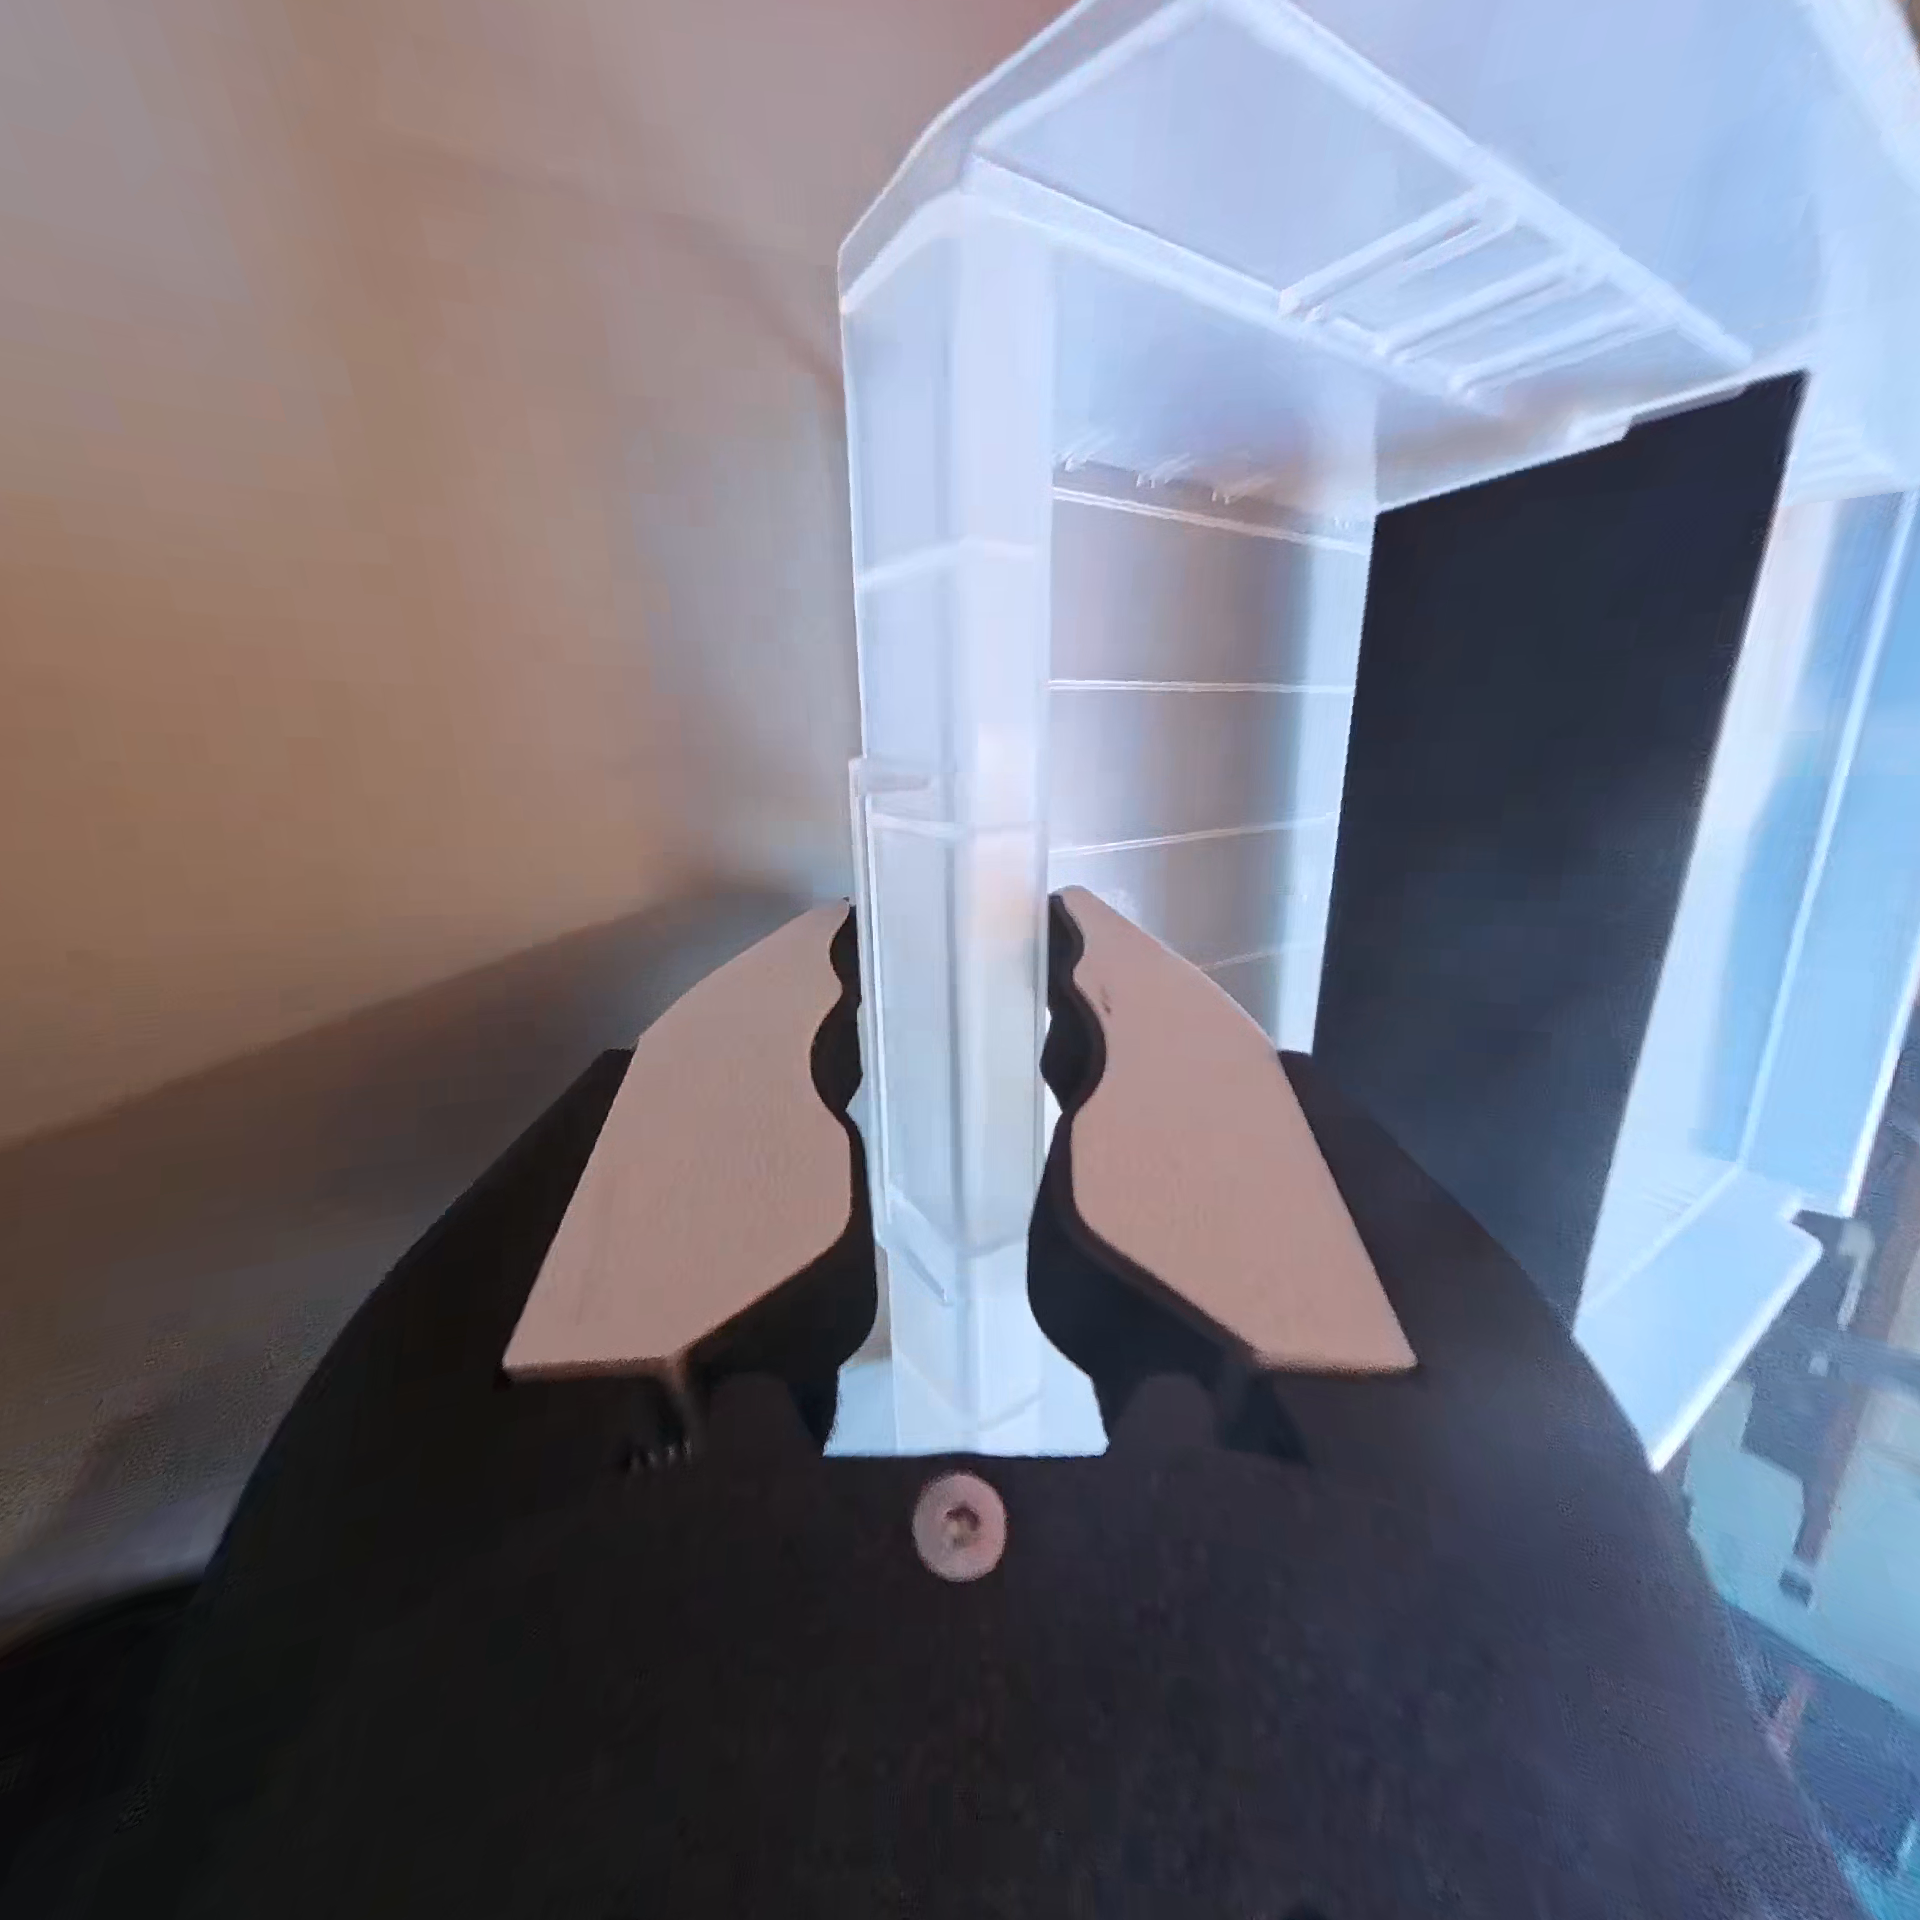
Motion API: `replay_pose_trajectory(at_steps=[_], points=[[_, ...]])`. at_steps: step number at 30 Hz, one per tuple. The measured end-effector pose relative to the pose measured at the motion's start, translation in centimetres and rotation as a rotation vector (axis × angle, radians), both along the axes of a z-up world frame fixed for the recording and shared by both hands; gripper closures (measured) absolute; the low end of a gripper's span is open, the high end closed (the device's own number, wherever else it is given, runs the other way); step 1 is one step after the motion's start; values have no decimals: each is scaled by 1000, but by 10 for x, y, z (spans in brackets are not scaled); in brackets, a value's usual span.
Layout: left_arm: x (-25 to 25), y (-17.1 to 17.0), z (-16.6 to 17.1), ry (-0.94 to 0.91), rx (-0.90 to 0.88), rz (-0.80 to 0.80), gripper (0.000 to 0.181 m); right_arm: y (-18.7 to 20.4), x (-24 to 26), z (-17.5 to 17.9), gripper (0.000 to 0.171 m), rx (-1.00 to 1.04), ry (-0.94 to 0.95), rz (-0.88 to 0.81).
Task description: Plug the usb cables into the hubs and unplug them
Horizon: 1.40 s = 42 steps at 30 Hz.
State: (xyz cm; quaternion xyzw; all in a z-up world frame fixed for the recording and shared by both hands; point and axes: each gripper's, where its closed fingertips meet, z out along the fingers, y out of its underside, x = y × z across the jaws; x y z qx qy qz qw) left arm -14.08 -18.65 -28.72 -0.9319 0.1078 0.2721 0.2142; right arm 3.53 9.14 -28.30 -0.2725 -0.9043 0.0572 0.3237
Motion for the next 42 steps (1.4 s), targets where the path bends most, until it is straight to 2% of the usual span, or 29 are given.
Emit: replay_pose_trajectory(at_steps=[4,9,11,14,17,21,24,26,31,33,34,35,36,39,42], points=[[-7,5,0,5,3,-17,148,54,22,0,140,19,35,-80],[-34,19,1,-23,57,-21,145,108,8,0,140,55,64,-27],[-48,24,1,-62,77,27,143,125,-4,1,140,59,96,-27],[-72,31,2,-144,128,170,129,151,-25,10,132,127,219,-142],[-70,43,12,-225,165,197,125,134,-34,29,125,-5,363,-221],[-62,74,59,-326,359,148,133,89,-33,65,121,-350,494,-265],[-91,95,90,-359,490,219,136,62,-37,80,122,-590,513,-289],[-122,106,97,-329,501,301,137,50,-40,82,124,-702,533,-295],[-182,128,77,-259,343,449,137,48,-44,63,131,-679,565,-266],[-188,137,62,-310,257,461,134,45,-41,58,134,-698,550,-260],[-188,145,62,-361,279,472,140,45,-40,57,135,-695,551,-258],[-193,145,63,-332,265,485,152,45,-39,57,136,-685,554,-254],[-194,146,63,-313,233,460,151,44,-38,58,136,-674,558,-248],[-198,142,72,-286,221,474,151,41,-37,62,137,-668,573,-228],[-196,139,103,-253,302,465,152,39,-36,65,137,-677,581,-218]])
